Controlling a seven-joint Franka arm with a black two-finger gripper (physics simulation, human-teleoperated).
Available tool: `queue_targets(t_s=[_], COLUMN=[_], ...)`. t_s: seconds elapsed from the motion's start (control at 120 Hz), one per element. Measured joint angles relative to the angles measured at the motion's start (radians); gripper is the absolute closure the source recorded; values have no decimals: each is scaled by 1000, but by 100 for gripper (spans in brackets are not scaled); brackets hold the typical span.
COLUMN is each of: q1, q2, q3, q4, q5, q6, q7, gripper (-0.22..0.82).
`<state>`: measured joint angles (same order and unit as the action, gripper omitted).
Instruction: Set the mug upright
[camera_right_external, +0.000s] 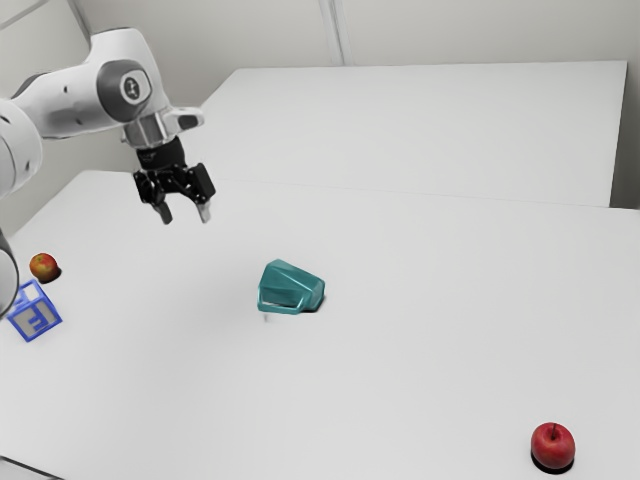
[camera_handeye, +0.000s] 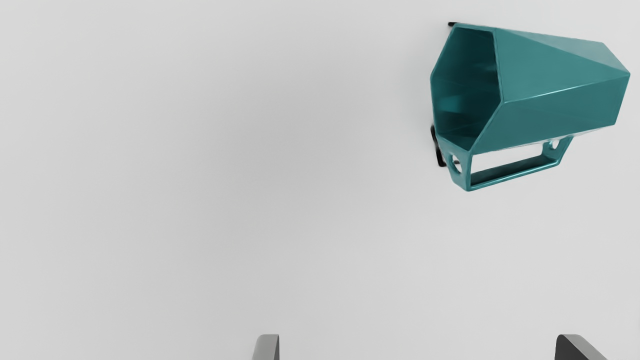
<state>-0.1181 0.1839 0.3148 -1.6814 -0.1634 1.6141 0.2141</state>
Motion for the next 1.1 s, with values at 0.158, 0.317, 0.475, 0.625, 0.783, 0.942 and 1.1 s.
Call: queue_targets(t_s=[0.158, 0.317, 0.475, 0.625, 0.783, 0.942, 1.1], q1=[1, -12, -6, -9, -6, -3, -3], q2=[12, 68, 105, 137, 145, 153, 167], q3=[21, 37, 38, 38, 38, 38, 38], q4=[-110, -147, -191, -207, -234, -259, -277], q5=[-109, -238, -362, -477, -593, -699, -789], q6=[121, 249, 332, 376, 394, 386, 368], q7=[73, 155, 230, 296, 352, 397, 437], gripper=[0, 0, 0, 0, 0, 0, 0])
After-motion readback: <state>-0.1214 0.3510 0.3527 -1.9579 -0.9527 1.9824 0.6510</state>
